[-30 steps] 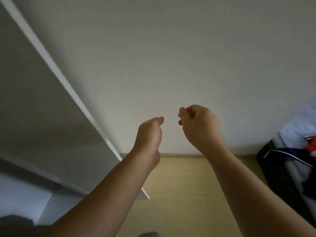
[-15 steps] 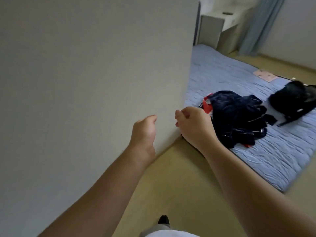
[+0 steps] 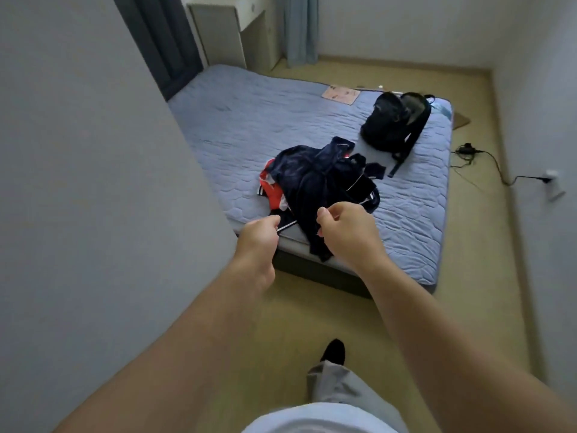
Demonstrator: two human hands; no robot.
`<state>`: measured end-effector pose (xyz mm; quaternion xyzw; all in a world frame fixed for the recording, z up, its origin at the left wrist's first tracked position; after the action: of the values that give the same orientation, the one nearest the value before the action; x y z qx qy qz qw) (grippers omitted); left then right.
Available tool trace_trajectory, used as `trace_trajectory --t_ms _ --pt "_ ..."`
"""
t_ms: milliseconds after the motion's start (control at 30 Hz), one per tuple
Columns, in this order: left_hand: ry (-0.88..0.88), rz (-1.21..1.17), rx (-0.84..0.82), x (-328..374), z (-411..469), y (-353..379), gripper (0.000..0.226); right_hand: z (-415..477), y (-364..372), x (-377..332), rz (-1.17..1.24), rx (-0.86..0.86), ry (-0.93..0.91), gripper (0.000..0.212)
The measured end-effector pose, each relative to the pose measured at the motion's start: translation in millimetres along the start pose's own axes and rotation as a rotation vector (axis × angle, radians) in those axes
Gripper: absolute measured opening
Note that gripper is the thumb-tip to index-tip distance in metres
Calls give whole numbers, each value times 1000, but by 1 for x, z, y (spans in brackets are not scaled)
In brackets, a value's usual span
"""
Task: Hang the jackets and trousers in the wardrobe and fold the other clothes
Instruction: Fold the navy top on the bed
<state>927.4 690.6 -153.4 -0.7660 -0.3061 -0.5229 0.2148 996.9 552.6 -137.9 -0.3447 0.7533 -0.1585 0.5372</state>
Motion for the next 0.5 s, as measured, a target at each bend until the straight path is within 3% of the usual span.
trace_trajectory --t_ms 333,433,500 --pt "-134 252 -35 -5 144 87 17 160 -13 15 -23 -65 258 27" --pt "-174 271 -66 -19 184 104 6 197 -9 25 -27 -85 335 25" --pt "-176 312 -119 -34 216 116 17 224 -3 36 -27 -86 390 27"
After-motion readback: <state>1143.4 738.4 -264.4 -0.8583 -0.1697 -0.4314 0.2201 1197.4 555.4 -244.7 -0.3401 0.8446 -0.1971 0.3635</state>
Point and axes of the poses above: each hand's wrist, its own z-axis towards the middle knuckle, its own y-axis out of the palm, x = y × z, the point moved 2 cm from there along z, towards the middle knuckle, and after that the axes turned 15 degrees about y, right-handed, at the moved point
